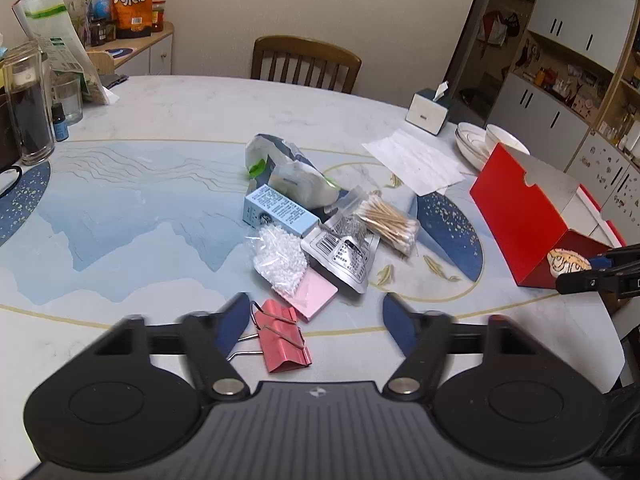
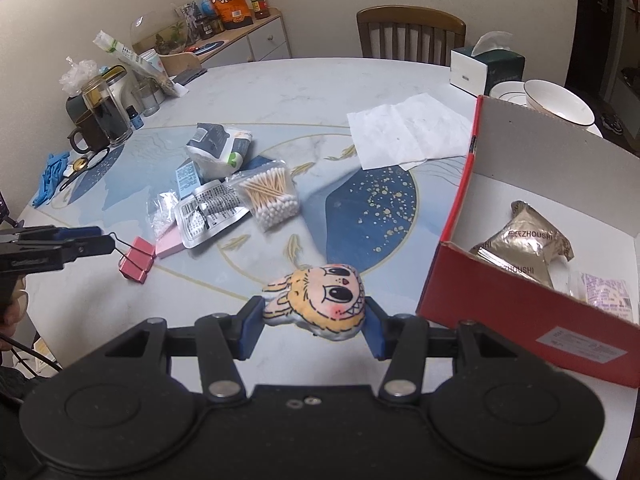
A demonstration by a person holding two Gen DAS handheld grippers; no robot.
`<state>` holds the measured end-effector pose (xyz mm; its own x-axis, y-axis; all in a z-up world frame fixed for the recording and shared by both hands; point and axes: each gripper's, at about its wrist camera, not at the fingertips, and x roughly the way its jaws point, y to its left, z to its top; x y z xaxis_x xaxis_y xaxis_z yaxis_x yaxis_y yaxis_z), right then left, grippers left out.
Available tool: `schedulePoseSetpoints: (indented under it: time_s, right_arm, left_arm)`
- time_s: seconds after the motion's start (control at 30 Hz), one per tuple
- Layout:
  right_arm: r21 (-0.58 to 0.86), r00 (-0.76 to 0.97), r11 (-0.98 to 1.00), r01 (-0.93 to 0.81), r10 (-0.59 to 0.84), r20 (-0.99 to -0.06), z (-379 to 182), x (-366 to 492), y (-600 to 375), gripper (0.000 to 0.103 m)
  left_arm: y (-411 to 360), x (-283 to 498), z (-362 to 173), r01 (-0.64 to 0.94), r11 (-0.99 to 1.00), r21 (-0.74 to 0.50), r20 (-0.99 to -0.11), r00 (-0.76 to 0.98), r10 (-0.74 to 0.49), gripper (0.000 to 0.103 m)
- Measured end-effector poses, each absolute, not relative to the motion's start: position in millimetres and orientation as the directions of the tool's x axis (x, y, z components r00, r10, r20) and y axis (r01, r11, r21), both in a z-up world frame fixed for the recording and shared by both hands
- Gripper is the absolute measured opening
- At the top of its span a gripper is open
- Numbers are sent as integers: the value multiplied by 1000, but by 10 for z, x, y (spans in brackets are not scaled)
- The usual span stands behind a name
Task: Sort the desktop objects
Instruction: 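Lift the pink binder clip with the left tool, adjusting its grip, then carry the binder clip and plush toward the red shoebox with both tools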
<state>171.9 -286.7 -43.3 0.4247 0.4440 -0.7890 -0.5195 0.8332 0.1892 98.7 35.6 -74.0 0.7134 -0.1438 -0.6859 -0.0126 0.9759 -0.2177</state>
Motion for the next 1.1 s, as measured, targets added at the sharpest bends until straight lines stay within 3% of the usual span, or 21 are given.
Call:
schedulePoseSetpoints:
  time_s: [0.5, 0.87, 1.1]
  right_arm:
    - [174, 420, 843, -509, 419, -805, -468, 1685, -2773, 50]
    - [175, 425, 856, -487, 406, -809, -491, 1704, -2778, 50]
    - [176, 432, 856, -486, 411, -803, -464, 1749, -2792, 50]
  left_arm:
    - [419, 1291, -1234, -88, 988, -128, -773, 633, -44, 72]
    - [314, 1376, -1296, -35, 997, -66, -784, 620, -30, 36]
    - [308, 1351, -1268, -36, 997, -68, -779, 626, -31, 32]
